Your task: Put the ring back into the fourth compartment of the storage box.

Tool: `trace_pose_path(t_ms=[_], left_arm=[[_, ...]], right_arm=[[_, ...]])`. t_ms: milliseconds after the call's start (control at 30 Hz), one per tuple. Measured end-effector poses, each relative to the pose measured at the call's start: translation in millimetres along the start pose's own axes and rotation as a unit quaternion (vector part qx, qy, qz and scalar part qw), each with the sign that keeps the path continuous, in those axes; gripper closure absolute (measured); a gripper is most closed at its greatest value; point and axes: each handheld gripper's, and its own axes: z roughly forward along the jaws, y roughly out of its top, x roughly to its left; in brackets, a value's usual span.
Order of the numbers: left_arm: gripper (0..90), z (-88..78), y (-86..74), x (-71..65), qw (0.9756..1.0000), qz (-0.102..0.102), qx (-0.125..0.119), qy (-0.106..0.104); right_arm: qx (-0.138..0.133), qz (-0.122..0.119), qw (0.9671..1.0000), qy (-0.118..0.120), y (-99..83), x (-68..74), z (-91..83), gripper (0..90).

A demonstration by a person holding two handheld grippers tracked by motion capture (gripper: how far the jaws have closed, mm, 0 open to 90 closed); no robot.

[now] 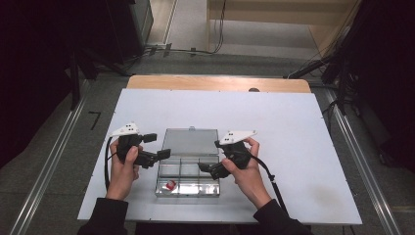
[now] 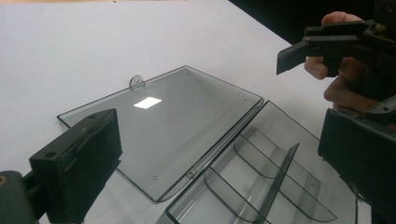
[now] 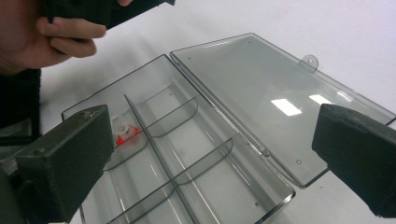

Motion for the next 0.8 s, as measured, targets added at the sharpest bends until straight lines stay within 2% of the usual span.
trace_pose_path(t_ms=[233, 400, 600, 800], left_arm=[[0.0, 8.7, 2.2, 10.3, 0.9998, -0.018, 0.004, 0.004], [0.0, 17.9, -1.4, 15.9, 0.9991, -0.035, 0.024, 0.008], [0.0, 21.0, -4.7, 21.3, 0.9984, -0.051, 0.025, 0.007], [1.1, 22.5, -5.8, 24.7, 0.9977, -0.062, 0.025, 0.014]], right_arm=[[-0.002, 0.013, 0.9999, -0.010, -2.0, -11.5, 0.2, 0.0], [-0.007, 0.021, 0.9994, -0.026, -5.1, -21.1, 0.2, 0.0], [-0.018, 0.049, 0.9984, -0.024, -9.0, -35.3, -0.5, 0.0], [-0.013, 0.063, 0.9974, -0.031, -10.1, -43.5, 1.9, 0.0]])
